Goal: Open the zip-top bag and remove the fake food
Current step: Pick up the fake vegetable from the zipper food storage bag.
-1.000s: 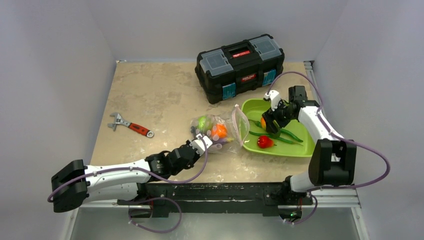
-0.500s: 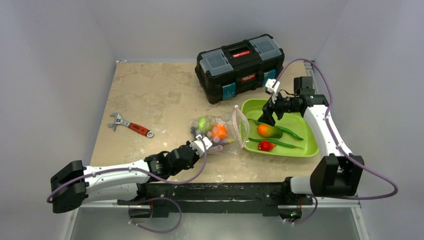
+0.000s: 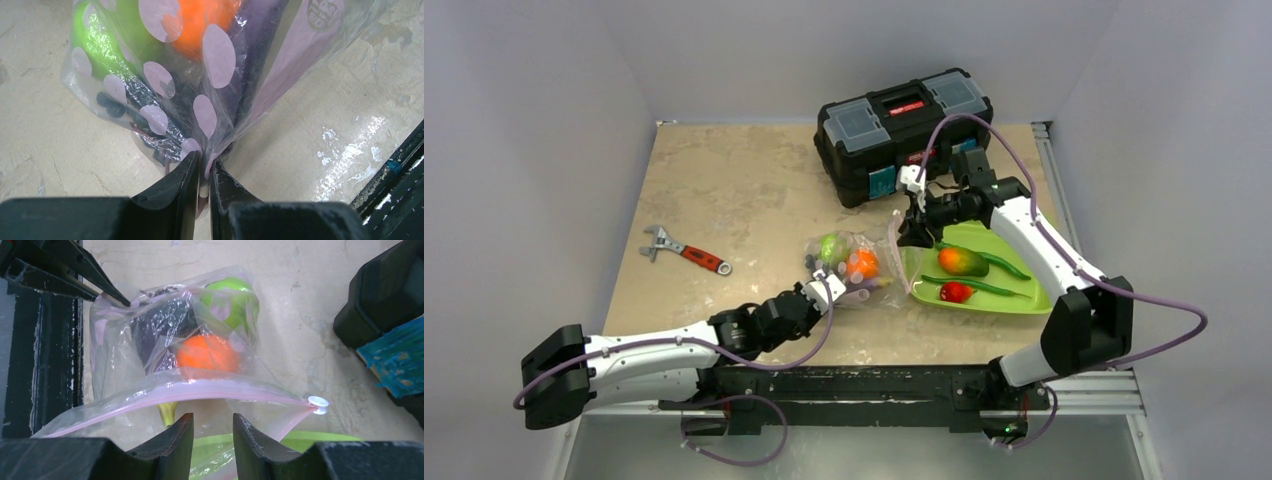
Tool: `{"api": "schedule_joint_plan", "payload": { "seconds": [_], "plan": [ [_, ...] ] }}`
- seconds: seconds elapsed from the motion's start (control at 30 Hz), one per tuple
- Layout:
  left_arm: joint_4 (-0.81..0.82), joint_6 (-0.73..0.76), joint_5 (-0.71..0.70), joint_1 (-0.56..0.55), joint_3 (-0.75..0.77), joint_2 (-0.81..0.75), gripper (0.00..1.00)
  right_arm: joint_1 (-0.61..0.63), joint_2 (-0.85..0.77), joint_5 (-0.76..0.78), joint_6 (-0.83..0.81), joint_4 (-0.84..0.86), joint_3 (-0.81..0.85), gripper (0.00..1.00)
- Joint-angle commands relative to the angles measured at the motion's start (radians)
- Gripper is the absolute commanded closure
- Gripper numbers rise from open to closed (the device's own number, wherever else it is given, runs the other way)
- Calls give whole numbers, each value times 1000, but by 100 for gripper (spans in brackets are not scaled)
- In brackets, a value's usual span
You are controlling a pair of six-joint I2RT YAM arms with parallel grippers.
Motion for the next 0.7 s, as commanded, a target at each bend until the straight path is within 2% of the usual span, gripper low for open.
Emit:
{"api": "schedule_joint_plan", "payload": {
  "seconds": [0.0,0.37,0.5,0.67],
  "plan": [
    [27,-19,10,2,-13,-29,88,14,-8,-17,-24,-25,-31,67],
    [71,-41,-2,4,-26,-9,90,195,104,126,-77,12,-88,64],
    [80,-50,2,10,-34,-15,91,252,156,190,-90,17,-90,56],
    [83,-56,14,17,-40,-17,91,300,176,226,-102,43,-107,42]
  ]
}}
